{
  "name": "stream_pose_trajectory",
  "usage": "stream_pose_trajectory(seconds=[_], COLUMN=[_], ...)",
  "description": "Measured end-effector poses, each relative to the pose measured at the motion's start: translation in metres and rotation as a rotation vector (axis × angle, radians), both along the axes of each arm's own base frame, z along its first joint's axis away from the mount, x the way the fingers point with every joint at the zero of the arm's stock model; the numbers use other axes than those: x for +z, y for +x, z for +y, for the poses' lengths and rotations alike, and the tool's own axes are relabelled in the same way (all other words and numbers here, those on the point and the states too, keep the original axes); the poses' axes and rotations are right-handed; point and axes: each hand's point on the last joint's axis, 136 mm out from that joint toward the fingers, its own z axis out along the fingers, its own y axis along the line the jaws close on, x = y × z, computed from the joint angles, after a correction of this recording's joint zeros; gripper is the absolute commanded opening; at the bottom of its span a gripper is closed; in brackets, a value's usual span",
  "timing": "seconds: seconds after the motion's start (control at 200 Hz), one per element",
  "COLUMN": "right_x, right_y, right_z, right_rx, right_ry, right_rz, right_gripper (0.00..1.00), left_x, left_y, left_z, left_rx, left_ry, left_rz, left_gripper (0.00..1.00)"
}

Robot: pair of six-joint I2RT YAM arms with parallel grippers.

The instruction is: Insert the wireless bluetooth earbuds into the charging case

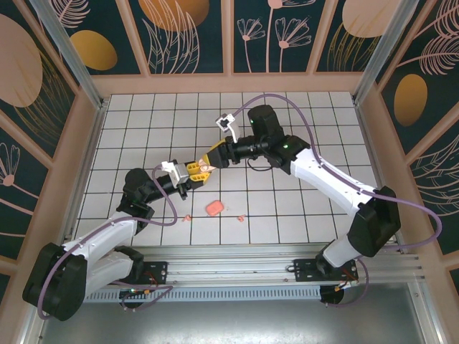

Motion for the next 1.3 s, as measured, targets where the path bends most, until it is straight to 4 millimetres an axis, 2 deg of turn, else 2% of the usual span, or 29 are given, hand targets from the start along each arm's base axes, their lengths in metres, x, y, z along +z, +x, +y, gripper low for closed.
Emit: stream_pose_trajectory(seconds=[0.195,0.4,0.535,0.611,0.681,0.801,0.906,0.986,1.081,1.201,1.301], right_x=[0.005,0.014,0.016,0.012,0.006,-0.015,-0.044,-0.066,-0.081,-0.084,-0.078], right_y=[-0.010,-0.027,-0.029,-0.019,0.001,0.045,0.071,0.077,0.082,0.086,0.087], right_z=[-0.002,-0.015,-0.023,-0.031,-0.046,-0.090,-0.127,-0.145,-0.161,-0.186,-0.204], right_rx=[0.035,0.033,0.002,-0.074,-0.200,-0.487,-0.694,-0.801,-0.890,-0.990,-1.050], right_ry=[0.019,0.042,0.052,0.038,0.019,-0.017,-0.060,-0.100,-0.129,-0.130,-0.110], right_rz=[0.018,0.021,0.017,0.026,0.043,0.128,0.213,0.275,0.320,0.339,0.325], right_gripper=[0.59,0.58,0.58,0.58,0.58,0.57,0.57,0.57,0.57,0.57,0.57], left_x=[0.000,0.001,0.004,0.004,0.006,0.004,-0.005,-0.021,-0.043,-0.070,-0.087], left_y=[0.001,0.005,0.009,0.014,0.021,0.038,0.055,0.069,0.086,0.105,0.116], left_z=[0.000,0.001,0.001,0.002,0.003,0.006,0.011,0.010,0.004,-0.008,-0.026], left_rx=[0.008,0.026,0.043,0.064,0.086,0.155,0.230,0.275,0.316,0.372,0.397], left_ry=[-0.001,-0.001,-0.008,-0.014,-0.029,-0.083,-0.142,-0.174,-0.192,-0.190,-0.177], left_rz=[0.001,0.007,0.021,0.056,0.115,0.283,0.472,0.645,0.823,1.016,1.133], left_gripper=[0.12,0.12,0.14,0.14,0.13,0.14,0.12,0.10,0.08,0.09,0.10])
